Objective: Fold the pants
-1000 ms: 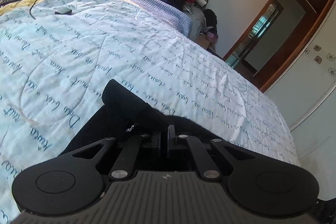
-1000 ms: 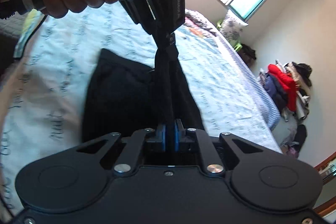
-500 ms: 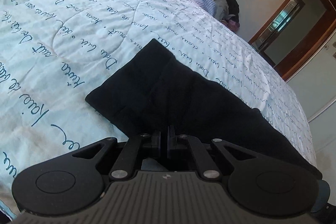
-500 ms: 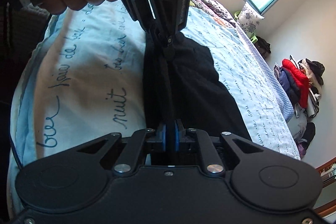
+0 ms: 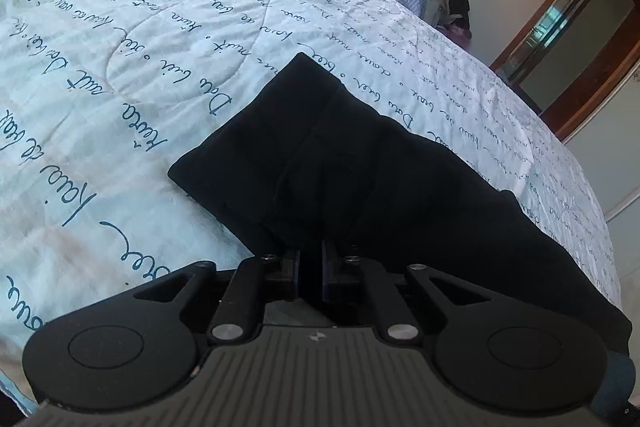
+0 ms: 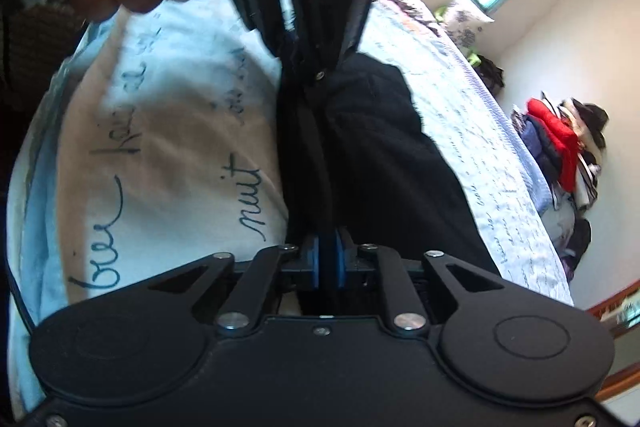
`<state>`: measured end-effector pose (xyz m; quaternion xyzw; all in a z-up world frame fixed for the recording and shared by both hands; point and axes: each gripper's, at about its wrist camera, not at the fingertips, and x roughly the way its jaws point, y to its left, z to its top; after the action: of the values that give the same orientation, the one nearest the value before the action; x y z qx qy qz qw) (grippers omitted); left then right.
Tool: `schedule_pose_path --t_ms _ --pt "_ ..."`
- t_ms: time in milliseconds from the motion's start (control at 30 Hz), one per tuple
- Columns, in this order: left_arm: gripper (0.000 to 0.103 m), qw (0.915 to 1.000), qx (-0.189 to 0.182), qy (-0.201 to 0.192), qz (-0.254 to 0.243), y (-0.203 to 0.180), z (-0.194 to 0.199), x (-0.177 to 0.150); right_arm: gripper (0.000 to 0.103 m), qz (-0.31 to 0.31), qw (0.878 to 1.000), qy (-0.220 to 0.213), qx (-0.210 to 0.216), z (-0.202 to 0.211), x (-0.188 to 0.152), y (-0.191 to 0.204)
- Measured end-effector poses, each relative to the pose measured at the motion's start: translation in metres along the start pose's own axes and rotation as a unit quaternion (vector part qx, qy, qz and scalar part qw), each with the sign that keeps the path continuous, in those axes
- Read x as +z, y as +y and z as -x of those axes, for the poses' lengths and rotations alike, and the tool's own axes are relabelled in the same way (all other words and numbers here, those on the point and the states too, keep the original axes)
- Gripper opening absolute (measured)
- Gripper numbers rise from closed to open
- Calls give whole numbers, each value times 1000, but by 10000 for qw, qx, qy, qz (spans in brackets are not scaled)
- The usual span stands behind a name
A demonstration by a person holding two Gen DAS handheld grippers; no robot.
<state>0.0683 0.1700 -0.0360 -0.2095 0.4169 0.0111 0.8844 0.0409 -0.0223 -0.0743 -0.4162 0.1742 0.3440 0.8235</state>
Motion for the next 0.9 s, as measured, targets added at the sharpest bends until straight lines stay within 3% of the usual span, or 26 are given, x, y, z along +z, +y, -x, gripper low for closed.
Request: schedule_pose_path --t_ms 67,167,233,333,433,500,567,667,767,900 --pt "27 9999 57 -24 -88 -2 8 0 14 -288 9994 -159 -83 20 -6 -6" --pt "44 9991 285 -183 -255 -4 23 -3 14 -1299 9901 -488 -207 68 -27 -26" --pt "44 9975 462 -337 -406 -6 33 -6 14 -1944 9785 -533 -428 98 -54 -37" --pt "44 9958 547 -413 -601 -14 43 -8 14 -2797 9556 -232 -898 132 -100 -51" --pt "44 9948 378 -395 -854 -36 41 -10 23 -3595 9272 236 -1029 131 -134 -69" --pt "44 9937 138 -316 -1064 -62 34 -13 23 -3818 9181 476 -954 117 -145 -69" --pt "45 9909 -265 -179 -1307 -89 30 -20 23 -4076 9095 66 -811 135 -145 -66" --pt "50 9769 -975 63 -1901 -131 24 -37 23 -4316 8983 -417 -713 168 -153 -63" --pt "61 9559 -1336 128 -2612 -170 18 -60 23 -4402 8918 -134 -1033 177 -168 -60" --pt "62 9292 -1560 250 -3341 -209 6 -88 23 -4963 8496 300 -1763 198 -214 -72"
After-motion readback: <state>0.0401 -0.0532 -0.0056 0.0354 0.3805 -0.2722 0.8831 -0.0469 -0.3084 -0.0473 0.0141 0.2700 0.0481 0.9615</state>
